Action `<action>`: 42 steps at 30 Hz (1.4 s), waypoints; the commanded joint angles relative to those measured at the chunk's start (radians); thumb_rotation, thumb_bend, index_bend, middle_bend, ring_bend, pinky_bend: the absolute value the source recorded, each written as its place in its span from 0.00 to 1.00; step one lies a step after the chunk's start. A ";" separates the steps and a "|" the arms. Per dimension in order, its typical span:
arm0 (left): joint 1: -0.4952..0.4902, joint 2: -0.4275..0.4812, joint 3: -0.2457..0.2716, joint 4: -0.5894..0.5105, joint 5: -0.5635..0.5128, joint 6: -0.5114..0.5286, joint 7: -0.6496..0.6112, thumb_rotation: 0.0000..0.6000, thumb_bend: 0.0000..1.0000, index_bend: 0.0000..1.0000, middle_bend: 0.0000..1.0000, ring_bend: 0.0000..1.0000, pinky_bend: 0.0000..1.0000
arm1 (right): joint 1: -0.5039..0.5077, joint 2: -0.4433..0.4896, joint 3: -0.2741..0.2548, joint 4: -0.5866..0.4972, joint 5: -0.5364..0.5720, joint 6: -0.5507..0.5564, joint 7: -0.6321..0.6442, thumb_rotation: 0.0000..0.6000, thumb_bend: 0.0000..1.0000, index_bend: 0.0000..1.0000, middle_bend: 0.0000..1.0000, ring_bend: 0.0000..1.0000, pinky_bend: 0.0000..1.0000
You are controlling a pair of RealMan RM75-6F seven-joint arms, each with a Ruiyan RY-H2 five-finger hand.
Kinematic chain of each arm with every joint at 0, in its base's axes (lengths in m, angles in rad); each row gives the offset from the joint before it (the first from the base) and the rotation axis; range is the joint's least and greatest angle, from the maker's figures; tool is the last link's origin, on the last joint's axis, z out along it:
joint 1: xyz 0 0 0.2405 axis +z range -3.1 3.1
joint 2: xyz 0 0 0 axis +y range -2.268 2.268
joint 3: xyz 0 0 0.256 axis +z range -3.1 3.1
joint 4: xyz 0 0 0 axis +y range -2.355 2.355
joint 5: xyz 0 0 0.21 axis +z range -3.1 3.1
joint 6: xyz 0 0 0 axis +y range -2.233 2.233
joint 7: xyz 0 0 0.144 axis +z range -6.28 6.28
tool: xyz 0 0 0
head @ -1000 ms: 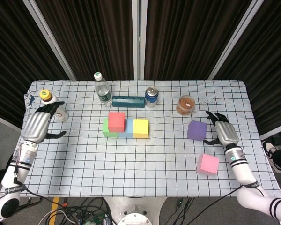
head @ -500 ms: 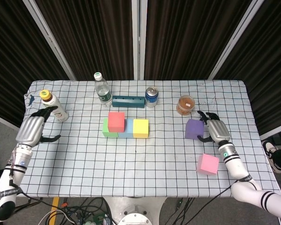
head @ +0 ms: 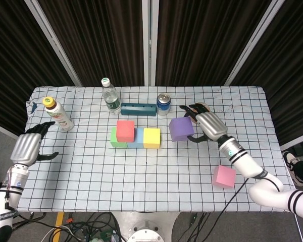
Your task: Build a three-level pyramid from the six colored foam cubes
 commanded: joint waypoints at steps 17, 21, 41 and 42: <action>0.061 -0.023 -0.003 0.064 0.090 -0.010 -0.093 1.00 0.12 0.15 0.16 0.17 0.25 | 0.167 -0.264 0.015 0.139 0.158 -0.021 -0.214 1.00 0.25 0.05 0.38 0.07 0.01; 0.065 -0.023 -0.006 0.069 0.099 -0.017 -0.098 1.00 0.12 0.15 0.16 0.16 0.25 | 0.178 -0.285 0.017 0.137 0.204 -0.006 -0.267 1.00 0.25 0.05 0.38 0.07 0.01; 0.096 -0.033 -0.014 0.089 0.156 -0.010 -0.131 1.00 0.12 0.15 0.16 0.16 0.25 | 0.240 -0.359 0.035 0.058 0.524 0.090 -0.543 1.00 0.23 0.05 0.37 0.07 0.01; 0.097 -0.033 -0.016 0.090 0.158 -0.009 -0.134 1.00 0.12 0.14 0.16 0.16 0.25 | 0.245 -0.363 0.035 0.058 0.539 0.092 -0.553 1.00 0.23 0.04 0.36 0.07 0.01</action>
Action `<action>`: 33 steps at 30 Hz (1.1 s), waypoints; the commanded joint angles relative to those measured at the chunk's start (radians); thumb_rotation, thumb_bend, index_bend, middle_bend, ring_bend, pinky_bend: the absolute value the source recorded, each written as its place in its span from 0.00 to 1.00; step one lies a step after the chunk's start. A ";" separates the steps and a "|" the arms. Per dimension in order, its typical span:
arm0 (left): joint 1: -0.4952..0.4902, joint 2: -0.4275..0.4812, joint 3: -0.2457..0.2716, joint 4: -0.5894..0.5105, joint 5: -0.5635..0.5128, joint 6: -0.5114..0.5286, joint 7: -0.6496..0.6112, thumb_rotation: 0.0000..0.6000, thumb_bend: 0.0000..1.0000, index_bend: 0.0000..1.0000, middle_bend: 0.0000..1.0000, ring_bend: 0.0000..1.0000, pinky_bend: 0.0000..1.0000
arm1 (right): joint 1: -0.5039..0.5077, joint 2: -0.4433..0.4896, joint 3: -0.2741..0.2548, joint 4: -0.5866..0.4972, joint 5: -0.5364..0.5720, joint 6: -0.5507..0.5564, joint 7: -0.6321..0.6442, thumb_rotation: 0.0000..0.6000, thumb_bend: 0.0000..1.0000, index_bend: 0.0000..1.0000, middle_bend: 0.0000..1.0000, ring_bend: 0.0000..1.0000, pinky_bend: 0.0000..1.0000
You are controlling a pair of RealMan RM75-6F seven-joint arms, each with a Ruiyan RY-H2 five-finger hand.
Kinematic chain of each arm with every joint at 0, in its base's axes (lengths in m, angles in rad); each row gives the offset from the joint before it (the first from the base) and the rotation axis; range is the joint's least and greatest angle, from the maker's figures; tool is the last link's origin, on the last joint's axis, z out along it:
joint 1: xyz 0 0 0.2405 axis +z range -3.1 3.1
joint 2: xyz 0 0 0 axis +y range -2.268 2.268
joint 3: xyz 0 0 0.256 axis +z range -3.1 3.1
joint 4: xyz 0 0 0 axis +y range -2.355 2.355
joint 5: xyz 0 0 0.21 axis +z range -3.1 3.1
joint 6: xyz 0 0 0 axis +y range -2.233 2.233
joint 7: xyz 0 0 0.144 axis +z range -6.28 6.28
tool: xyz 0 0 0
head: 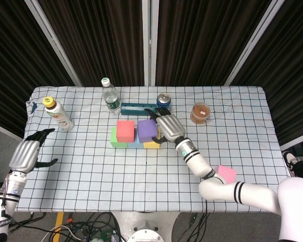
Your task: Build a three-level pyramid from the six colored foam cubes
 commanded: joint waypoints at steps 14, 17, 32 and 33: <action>0.005 0.003 -0.014 0.014 0.011 -0.015 -0.018 1.00 0.12 0.15 0.16 0.16 0.25 | 0.056 -0.032 0.006 0.001 0.129 0.034 -0.094 1.00 0.23 0.03 0.36 0.06 0.00; 0.008 0.001 -0.015 0.016 0.016 -0.012 -0.020 1.00 0.12 0.15 0.16 0.16 0.25 | 0.062 -0.035 0.006 0.000 0.142 0.038 -0.103 1.00 0.23 0.02 0.35 0.06 0.00; 0.015 0.006 -0.024 0.026 0.022 -0.016 -0.039 1.00 0.12 0.15 0.16 0.17 0.25 | 0.091 -0.049 0.004 -0.013 0.216 0.059 -0.152 1.00 0.21 0.00 0.33 0.06 0.00; 0.015 0.007 -0.024 0.026 0.022 -0.016 -0.039 1.00 0.12 0.15 0.16 0.16 0.25 | 0.093 -0.050 0.004 -0.014 0.219 0.061 -0.154 1.00 0.21 0.00 0.33 0.06 0.00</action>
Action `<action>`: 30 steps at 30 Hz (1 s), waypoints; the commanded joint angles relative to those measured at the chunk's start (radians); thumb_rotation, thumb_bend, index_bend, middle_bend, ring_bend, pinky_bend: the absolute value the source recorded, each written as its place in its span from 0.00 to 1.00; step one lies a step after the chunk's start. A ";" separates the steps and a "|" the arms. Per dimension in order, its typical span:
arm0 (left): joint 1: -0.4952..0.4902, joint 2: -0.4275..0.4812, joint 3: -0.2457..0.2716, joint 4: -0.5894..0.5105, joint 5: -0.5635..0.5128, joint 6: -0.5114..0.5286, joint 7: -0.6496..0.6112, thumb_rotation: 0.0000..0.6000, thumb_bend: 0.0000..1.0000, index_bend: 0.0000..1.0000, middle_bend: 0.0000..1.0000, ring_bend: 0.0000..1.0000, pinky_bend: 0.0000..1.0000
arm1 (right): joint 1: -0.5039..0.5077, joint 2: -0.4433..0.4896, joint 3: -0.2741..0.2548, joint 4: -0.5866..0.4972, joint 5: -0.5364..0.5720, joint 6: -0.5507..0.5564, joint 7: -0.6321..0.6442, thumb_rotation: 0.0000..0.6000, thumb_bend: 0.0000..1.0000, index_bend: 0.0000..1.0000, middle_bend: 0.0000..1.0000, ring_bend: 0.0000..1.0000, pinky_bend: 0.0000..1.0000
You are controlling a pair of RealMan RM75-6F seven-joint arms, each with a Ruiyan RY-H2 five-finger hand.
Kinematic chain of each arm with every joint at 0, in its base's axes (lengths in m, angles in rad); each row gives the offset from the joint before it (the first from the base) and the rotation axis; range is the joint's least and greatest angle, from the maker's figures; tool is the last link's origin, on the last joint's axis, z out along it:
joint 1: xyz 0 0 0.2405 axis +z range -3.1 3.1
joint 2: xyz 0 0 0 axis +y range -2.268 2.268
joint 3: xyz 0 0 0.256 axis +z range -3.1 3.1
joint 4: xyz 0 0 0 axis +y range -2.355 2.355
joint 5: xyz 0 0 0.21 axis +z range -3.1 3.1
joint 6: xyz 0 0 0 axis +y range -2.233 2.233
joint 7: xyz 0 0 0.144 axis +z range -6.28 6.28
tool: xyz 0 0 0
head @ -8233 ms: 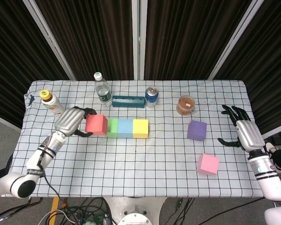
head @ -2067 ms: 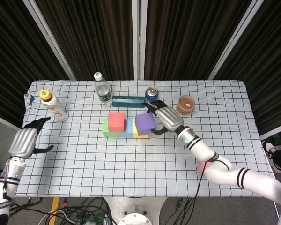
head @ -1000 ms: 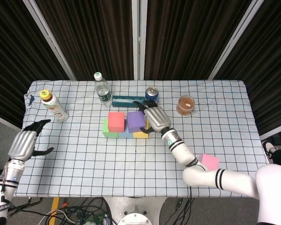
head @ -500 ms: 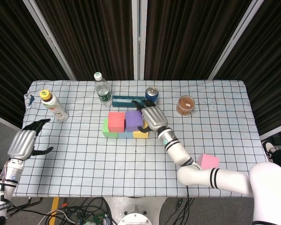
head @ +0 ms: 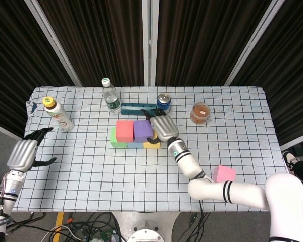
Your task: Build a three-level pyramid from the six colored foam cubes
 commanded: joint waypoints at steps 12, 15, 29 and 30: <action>0.009 0.000 0.002 0.001 0.010 0.002 -0.006 1.00 0.12 0.15 0.16 0.16 0.25 | 0.013 0.000 -0.004 -0.021 0.049 0.024 -0.034 1.00 0.20 0.00 0.30 0.03 0.00; 0.014 -0.003 0.005 0.002 0.016 0.007 -0.006 1.00 0.12 0.15 0.16 0.16 0.25 | 0.015 0.001 -0.006 -0.027 0.056 0.027 -0.039 1.00 0.18 0.00 0.27 0.03 0.00; 0.017 0.002 0.000 -0.008 0.021 0.011 0.000 1.00 0.12 0.15 0.16 0.16 0.25 | 0.007 0.021 -0.013 -0.033 0.048 0.016 -0.021 1.00 0.15 0.00 0.22 0.02 0.00; 0.016 0.003 -0.001 -0.009 0.021 0.010 0.000 1.00 0.12 0.15 0.16 0.16 0.25 | 0.007 0.019 -0.013 -0.030 0.046 0.014 -0.018 1.00 0.15 0.00 0.22 0.02 0.00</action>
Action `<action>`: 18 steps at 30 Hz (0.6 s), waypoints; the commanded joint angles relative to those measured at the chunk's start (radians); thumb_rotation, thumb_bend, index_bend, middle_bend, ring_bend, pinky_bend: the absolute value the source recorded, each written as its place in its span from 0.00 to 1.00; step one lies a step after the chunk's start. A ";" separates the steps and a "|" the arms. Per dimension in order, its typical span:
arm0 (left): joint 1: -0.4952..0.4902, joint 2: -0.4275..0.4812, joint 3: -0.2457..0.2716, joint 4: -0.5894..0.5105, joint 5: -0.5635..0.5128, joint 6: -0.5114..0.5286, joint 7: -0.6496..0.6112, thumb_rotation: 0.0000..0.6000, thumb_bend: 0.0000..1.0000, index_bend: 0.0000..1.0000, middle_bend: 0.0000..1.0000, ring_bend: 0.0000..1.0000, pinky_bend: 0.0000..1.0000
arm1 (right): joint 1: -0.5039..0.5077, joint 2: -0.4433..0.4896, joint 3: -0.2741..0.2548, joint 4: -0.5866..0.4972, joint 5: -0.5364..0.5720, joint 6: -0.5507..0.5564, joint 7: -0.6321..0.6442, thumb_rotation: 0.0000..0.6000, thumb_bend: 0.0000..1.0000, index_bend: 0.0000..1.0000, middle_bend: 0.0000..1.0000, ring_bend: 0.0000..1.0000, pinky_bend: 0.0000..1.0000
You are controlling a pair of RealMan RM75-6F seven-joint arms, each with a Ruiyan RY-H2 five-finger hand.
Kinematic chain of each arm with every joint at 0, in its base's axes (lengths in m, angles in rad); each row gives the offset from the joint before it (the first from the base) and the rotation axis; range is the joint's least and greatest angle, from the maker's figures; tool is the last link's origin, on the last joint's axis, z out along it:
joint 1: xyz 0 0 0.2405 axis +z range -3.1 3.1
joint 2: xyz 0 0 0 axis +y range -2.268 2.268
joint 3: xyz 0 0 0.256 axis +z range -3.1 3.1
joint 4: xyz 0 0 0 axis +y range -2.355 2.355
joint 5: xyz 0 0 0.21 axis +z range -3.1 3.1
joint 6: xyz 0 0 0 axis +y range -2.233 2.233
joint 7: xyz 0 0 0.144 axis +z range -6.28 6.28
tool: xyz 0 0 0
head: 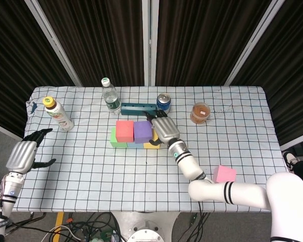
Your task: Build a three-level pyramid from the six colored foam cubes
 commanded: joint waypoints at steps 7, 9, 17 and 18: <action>0.001 0.006 -0.002 -0.005 0.002 -0.002 -0.002 1.00 0.12 0.15 0.16 0.16 0.25 | 0.000 -0.022 0.004 0.029 -0.033 -0.004 0.029 1.00 0.15 0.00 0.31 0.02 0.00; 0.002 0.006 -0.002 -0.005 0.002 0.000 -0.003 1.00 0.12 0.15 0.16 0.16 0.25 | -0.001 -0.024 0.005 0.029 -0.039 0.001 0.032 1.00 0.16 0.00 0.33 0.02 0.00; 0.006 0.006 -0.002 -0.004 0.008 0.004 -0.008 1.00 0.12 0.14 0.16 0.16 0.25 | -0.010 -0.022 0.006 0.020 -0.050 0.016 0.037 1.00 0.17 0.00 0.35 0.02 0.00; 0.006 0.006 -0.002 -0.004 0.008 0.005 -0.009 1.00 0.12 0.14 0.16 0.16 0.25 | -0.011 -0.022 0.007 0.020 -0.052 0.017 0.039 1.00 0.17 0.00 0.35 0.02 0.00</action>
